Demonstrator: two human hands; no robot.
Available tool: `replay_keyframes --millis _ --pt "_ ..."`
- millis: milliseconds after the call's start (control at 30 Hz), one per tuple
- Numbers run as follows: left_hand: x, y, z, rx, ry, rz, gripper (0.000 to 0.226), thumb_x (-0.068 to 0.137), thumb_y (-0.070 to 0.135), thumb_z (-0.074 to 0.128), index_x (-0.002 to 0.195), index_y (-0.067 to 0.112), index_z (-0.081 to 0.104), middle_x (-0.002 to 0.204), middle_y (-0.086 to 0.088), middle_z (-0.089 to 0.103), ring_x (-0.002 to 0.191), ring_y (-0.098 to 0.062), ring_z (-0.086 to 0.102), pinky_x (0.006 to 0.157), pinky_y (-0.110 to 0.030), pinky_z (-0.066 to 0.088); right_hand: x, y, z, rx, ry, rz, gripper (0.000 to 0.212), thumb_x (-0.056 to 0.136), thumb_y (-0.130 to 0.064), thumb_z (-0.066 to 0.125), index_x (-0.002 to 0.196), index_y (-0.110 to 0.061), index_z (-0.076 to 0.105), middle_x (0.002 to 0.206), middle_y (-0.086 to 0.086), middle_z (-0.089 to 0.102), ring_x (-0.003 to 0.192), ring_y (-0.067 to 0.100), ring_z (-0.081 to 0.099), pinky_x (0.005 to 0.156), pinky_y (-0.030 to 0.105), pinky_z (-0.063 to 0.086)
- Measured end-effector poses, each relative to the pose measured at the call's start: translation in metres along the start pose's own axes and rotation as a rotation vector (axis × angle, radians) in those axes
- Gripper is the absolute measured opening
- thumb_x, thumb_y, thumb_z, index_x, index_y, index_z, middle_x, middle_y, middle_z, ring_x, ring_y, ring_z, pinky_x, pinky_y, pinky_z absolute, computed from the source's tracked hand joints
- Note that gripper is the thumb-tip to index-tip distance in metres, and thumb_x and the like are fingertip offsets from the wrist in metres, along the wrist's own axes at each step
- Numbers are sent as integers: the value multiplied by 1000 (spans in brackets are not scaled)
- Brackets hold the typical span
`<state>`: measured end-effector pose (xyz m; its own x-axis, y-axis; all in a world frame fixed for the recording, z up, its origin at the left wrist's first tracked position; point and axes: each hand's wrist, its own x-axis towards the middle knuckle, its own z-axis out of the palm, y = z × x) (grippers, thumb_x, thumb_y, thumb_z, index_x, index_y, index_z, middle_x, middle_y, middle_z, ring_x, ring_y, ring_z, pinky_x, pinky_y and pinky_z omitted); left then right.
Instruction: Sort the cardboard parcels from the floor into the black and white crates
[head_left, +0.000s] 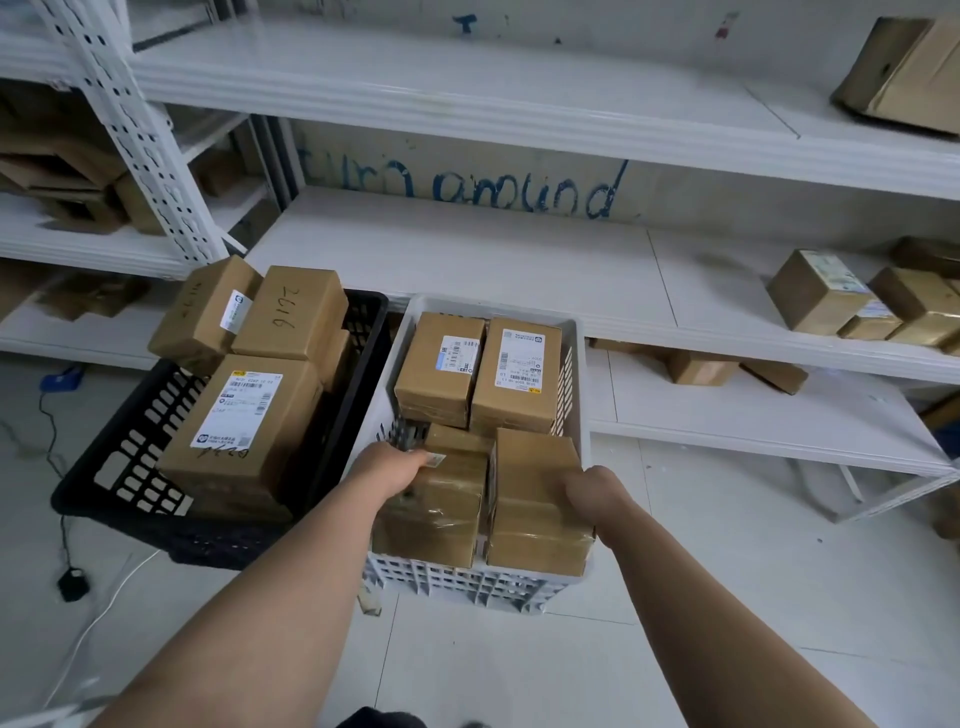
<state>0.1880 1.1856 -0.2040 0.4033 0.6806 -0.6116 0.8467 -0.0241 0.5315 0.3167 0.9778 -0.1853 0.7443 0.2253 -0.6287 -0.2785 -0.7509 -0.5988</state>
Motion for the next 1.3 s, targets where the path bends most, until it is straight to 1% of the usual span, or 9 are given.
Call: replay_keyframes --millis 267,433,533,600,800,933,1067,1167,1300 --pt "-18 0 -14 -58 91 90 47 93 38 54 126 4 58 123 -13 60 104 -27 59 77 -32 45 -23 -29 8 -47 75 -249 43 87 -21 48 129 -14 58 115 8 62 106 28 59 95 41 51" --pt "-34 9 -44 -163 155 165 33 93 28 53 67 11 41 63 -3 35 55 -18 35 55 -28 28 -42 -64 29 3 -23 -366 39 96 -19 52 134 -9 55 103 2 59 85 13 50 82 27 40" --pt "-36 7 -73 -227 167 194 25 93 33 53 77 18 42 78 -3 45 70 -21 43 67 -29 35 -48 -88 48 20 -74 -406 38 97 -18 52 133 -7 56 86 -3 58 68 8 49 68 26 42" --pt "-33 -1 -93 -258 184 201 21 92 36 53 80 22 43 88 -3 47 78 -20 44 73 -31 36 -53 -106 62 4 -117 -421 41 97 -20 52 137 -9 53 102 1 63 72 8 53 60 22 43" --pt "0 -42 -165 -346 280 139 23 92 36 52 91 14 61 80 -4 55 73 -24 58 58 -27 37 -49 -164 137 81 -217 -345 37 97 -23 54 130 -8 59 116 15 65 94 22 64 79 28 53" --pt "45 -78 -220 -353 252 105 26 94 33 53 85 10 61 84 -8 61 70 -21 54 60 -28 35 -45 -203 197 155 -240 -235 39 98 -25 54 135 -13 55 130 7 56 121 25 51 95 34 40" --pt "88 -108 -264 -252 169 56 30 95 29 52 70 14 53 72 -2 55 71 -18 53 64 -27 38 -38 -224 256 236 -236 -71 32 97 -24 54 123 -6 59 100 5 60 100 24 58 94 38 45" --pt "115 -123 -282 -154 40 35 25 97 28 51 76 13 55 75 -5 54 71 -19 53 66 -27 37 -30 -226 288 287 -220 13 32 96 -27 53 123 -10 57 119 7 58 113 27 52 97 39 40" --pt "142 -128 -287 -107 -134 51 31 97 30 52 120 11 61 109 -10 63 102 -25 59 85 -33 46 -25 -224 311 358 -162 110 12 95 -18 58 93 -6 58 96 3 59 95 21 55 95 38 41"
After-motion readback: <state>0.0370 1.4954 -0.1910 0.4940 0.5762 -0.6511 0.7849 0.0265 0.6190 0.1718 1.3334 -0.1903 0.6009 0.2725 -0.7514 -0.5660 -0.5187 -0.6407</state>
